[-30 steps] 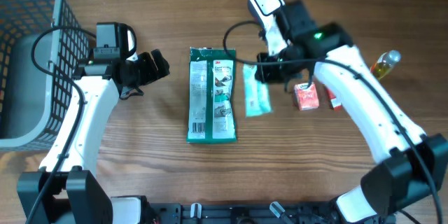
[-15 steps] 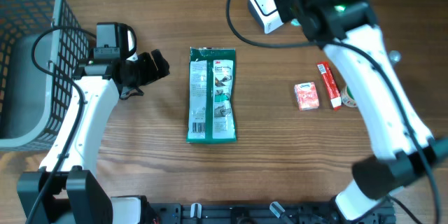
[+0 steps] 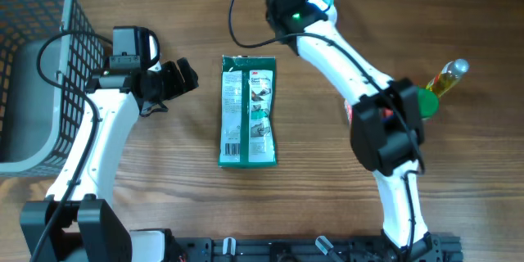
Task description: Scan the item barcode
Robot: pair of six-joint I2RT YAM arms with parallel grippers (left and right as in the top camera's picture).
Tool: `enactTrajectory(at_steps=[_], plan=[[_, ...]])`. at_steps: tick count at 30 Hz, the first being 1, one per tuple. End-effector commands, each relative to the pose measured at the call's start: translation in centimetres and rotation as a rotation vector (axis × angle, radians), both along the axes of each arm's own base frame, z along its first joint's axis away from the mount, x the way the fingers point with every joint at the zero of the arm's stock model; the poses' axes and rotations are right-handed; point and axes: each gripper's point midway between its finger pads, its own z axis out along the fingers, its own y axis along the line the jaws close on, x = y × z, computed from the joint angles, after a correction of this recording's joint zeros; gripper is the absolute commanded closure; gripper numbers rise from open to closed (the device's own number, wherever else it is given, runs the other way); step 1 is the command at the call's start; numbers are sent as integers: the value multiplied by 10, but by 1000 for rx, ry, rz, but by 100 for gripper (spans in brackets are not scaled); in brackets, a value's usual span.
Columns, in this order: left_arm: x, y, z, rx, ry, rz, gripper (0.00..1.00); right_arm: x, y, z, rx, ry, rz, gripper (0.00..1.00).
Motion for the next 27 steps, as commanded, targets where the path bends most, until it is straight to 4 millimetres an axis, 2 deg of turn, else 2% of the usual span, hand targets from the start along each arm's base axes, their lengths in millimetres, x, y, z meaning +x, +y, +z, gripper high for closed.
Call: enactTrajectory(at_steps=[1,5,9,16,20,23,26,27], plan=[[-1,2,-4,5,11,14,0,7,-7,-15,-35,-18,-59,96],[-1,2,-4,5,11,14,0,10,3,-42,60,-5,-38,96],[-1,2,-4,5,11,14,0,5,27,-70,215,79,48,96],[-1,2,-4,5,11,14,0,-4,45,-91,362,162,88,96],[-1,2,-4,5,11,14,0,-4,42,-92,358,171,86,96],[-1,2,-4,5,11,14,0,-6,25,-74,351,151,37,96],[-1,2,-4,5,11,14,0,-18,12,-17,417,86,-6,96],[-1,2,-4,5,11,14,0,-32,10,5,467,95,-12,96]])
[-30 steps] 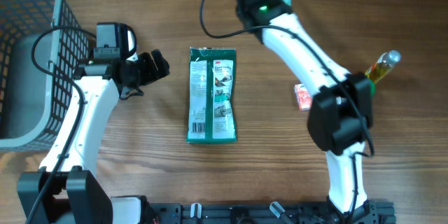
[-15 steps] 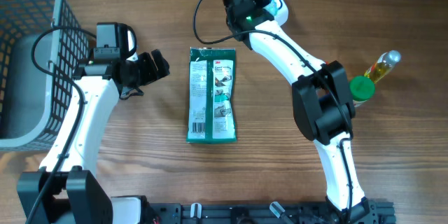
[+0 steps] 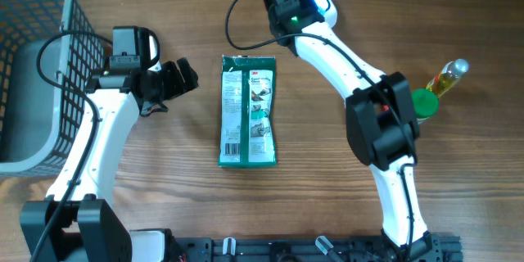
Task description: Scan the item barcode
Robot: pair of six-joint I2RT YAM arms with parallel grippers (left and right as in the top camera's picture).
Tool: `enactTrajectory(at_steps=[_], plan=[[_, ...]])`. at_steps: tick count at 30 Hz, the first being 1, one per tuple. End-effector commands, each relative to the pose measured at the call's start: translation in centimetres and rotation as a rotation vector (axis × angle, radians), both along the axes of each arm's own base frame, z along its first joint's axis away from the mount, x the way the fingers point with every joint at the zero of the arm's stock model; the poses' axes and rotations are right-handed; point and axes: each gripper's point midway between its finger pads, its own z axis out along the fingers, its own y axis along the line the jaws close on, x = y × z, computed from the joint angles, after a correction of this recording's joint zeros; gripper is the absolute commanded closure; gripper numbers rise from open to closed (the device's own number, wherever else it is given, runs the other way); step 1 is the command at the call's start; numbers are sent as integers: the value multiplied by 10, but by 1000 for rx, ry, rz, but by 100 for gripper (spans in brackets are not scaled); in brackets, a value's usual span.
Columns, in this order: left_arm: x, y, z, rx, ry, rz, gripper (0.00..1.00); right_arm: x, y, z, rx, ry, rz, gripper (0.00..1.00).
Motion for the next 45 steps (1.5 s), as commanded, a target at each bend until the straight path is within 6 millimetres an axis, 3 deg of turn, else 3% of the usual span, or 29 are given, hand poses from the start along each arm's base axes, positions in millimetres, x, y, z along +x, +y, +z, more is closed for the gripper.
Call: enactTrajectory(at_steps=[1,2,5,7,9,11,18,22,29,35,42,45], plan=[[-1,2,-4,5,10,14,0,-33,-6,94,216,-49,-37,96],[-1,2,-4,5,10,14,0,-44,-6,100,256,-17,-34,96],[-1,2,-4,5,10,14,0,-115,-13,111,427,208,-86,96],[-1,2,-4,5,10,14,0,-170,-25,98,480,413,-199,96],[-1,2,-4,5,10,14,0,-207,-36,83,457,564,-283,96],[-1,2,-4,5,10,14,0,-234,-50,64,390,671,-348,96],[-1,2,-4,5,10,14,0,-289,-85,-2,247,838,-587,96],[-1,2,-4,5,10,14,0,-298,-92,-28,213,855,-607,96],[-1,2,-4,5,10,13,0,-293,-107,-29,148,798,-629,96],[-1,2,-4,5,10,14,0,-284,-142,-33,-41,674,-641,96],[-1,2,-4,5,10,14,0,-272,-153,-53,-80,560,-638,95],[-1,2,-4,5,10,14,0,-271,-158,-66,-77,536,-646,89]])
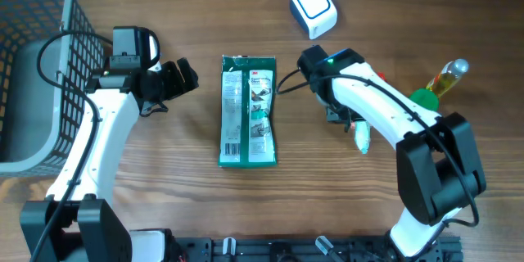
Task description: Scan the item barcode
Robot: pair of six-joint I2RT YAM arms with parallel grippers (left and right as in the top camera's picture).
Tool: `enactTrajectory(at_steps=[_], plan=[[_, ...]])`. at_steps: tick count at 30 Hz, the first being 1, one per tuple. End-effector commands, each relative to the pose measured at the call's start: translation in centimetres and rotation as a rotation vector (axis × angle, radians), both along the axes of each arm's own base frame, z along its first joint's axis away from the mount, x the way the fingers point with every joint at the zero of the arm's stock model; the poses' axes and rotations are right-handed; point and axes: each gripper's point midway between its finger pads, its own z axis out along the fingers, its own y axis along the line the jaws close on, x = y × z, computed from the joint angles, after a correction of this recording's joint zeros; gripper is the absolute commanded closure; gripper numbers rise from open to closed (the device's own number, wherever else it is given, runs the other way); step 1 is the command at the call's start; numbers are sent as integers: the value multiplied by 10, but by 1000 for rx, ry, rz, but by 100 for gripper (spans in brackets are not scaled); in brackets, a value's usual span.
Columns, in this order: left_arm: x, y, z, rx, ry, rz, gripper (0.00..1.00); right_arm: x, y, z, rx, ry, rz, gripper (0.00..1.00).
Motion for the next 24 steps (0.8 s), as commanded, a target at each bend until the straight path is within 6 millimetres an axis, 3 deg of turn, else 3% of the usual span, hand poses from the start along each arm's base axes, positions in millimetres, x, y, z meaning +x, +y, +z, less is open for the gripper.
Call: enactTrajectory(at_steps=[1,3,4,8,10,12,13,16,19,24], plan=[[-1,2,-4,5,10,14,0,3,-17,-8,-62,-39,-18,80],[-1,2,-4,5,10,14,0,4,-18,-12,-36,-45,-35,35],[-1,2,-4,5,10,14,0,5,-16,-11,-24,-46,-38,32],[-1,2,-4,5,10,14,0,11,-8,21,19,-71,-43,28],[-1,2,-4,5,10,14,0,19,11,49,151,-123,-44,20],[-1,2,-4,5,10,14,0,21,49,66,391,-136,-1,15],[-1,2,-4,5,10,13,0,19,80,74,572,-122,52,15],[-1,2,-4,5,10,14,0,10,126,86,832,-64,128,13],[-1,2,-4,5,10,14,0,7,140,83,910,-38,138,12],[-1,2,-4,5,10,14,0,0,154,58,919,-28,132,10]])
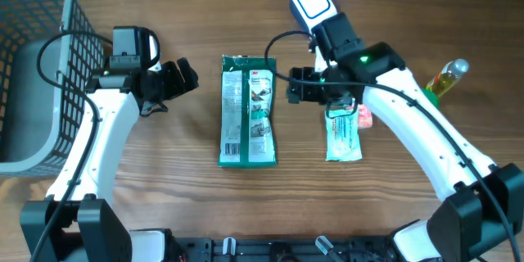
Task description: Scan the item barcode
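Observation:
A green packet (248, 112) lies flat mid-table, printed side up, with a barcode (232, 147) near its lower left corner. The white scanner (310, 0) sits at the back, partly under the right arm. My right gripper (293, 86) points left with its fingers apart, just off the packet's upper right edge and holding nothing. To the packet's left, my left gripper (180, 79) is open and empty, a short gap away.
A grey wire basket (33, 65) fills the far left. A pale mint packet (342, 135) lies right of the green one, under the right arm. A bottle of yellow liquid (448, 78) with a green piece lies at the right.
My right gripper has moved from between the scanner and the green packet to beside the packet's upper right edge. The arm has swung aside, uncovering the mint packet. The left arm has not moved.
My right arm first reached to the back with its gripper over the scanner, hiding it. Then the scanner showed partly beneath the gripper. Later the gripper was off the scanner, nearer the table's middle, and it now stands open beside the green packet. The left arm stayed still.

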Robot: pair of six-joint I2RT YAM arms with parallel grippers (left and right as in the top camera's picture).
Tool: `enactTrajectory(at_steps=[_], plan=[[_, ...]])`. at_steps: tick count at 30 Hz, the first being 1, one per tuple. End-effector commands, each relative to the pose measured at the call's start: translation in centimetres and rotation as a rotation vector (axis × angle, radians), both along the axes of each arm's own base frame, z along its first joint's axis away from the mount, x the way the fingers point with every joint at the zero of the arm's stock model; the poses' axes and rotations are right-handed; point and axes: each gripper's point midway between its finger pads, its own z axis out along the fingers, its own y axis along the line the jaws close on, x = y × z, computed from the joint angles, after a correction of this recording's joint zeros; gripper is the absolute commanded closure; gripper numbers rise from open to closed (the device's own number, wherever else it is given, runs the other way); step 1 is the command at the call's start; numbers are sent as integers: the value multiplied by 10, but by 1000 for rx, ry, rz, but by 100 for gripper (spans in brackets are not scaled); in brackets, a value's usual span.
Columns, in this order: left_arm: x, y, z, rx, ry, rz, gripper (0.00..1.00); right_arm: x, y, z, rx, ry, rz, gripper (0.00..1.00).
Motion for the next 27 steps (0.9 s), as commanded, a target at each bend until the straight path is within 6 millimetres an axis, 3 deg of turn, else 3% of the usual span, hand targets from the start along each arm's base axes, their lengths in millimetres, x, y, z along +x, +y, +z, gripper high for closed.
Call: enactTrajectory(at_steps=[1,8,12,16,27], plan=[[-1,2,-4,5,9,14,0,-20,17,-26,45,79,6,10],[-1,2,-4,5,9,14,0,-32,28,-88,104,72,-81,7],[-1,2,-4,5,9,14,0,-30,26,-110,117,2,-81,7],[-1,2,-4,5,9,14,0,-28,13,-119,61,-29,-109,7],[2,0,-2,-6,-4,9,0,-27,13,-119,59,-34,-108,6]])
